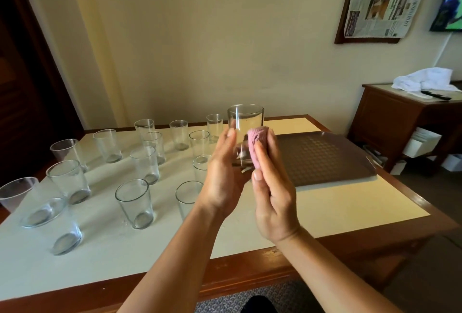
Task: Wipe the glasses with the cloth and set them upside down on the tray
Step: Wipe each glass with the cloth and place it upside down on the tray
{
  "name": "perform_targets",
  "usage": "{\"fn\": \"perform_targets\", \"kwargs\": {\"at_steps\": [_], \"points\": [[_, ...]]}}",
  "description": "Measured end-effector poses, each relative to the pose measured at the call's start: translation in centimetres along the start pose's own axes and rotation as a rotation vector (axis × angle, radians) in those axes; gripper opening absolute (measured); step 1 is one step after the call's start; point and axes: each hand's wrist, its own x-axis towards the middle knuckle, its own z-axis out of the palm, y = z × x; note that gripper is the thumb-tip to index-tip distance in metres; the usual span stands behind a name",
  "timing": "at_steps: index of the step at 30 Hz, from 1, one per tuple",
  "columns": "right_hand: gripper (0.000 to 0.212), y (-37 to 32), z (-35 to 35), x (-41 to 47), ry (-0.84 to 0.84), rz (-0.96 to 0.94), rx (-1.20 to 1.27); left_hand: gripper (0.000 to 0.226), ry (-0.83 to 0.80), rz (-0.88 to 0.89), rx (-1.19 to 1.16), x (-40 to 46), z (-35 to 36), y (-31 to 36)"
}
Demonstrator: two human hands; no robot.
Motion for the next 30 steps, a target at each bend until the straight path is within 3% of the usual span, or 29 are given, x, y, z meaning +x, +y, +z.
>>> {"fn": "perform_targets", "kwargs": {"at_steps": [4, 7, 9, 13, 16, 21, 26, 30], "points": [[0.047, 0.1, -0.8, 3.7, 0.069, -0.003, -0.019, 0.044, -0.028, -0.007, 0.003, -0.4, 0.0, -0.2], [0.046, -0.3, -0.7, 2.9, 0.056, -0.011, -0.042, 0.061, 0.055, 0.032, -0.016, 0.1, 0.3, 0.0], [0.045, -0.4, -0.5, 1.6, 0.018, -0.027, -0.048, 0.06, 0.091, 0.044, -0.047, 0.5, 0.1, 0.3], [0.043, -0.1, -0.8, 3.2, 0.044, -0.042, -0.068, 0.053, -0.037, -0.017, -0.013, 0.1, 0.4, -0.1], [0.043, 0.1, -0.8, 4.2, 0.065, -0.055, -0.135, 0.047, -0.036, -0.05, -0.043, 0.3, 0.5, -0.4], [0.046, 0.6, -0.5, 0.2, -0.045, -0.017, -0.115, 0.047, -0.008, -0.048, -0.077, 0.8, -0.2, 0.5], [0.045, 0.7, -1.2, 3.8, 0.055, -0.008, -0.114, 0.07, 0.026, -0.02, -0.093, 0.4, -0.2, -0.5], [0.046, 0.3, -0.7, 2.5, 0.055, -0.017, -0.1, 0.063, -0.041, -0.062, -0.055, 0.9, 0.2, 0.5]]}}
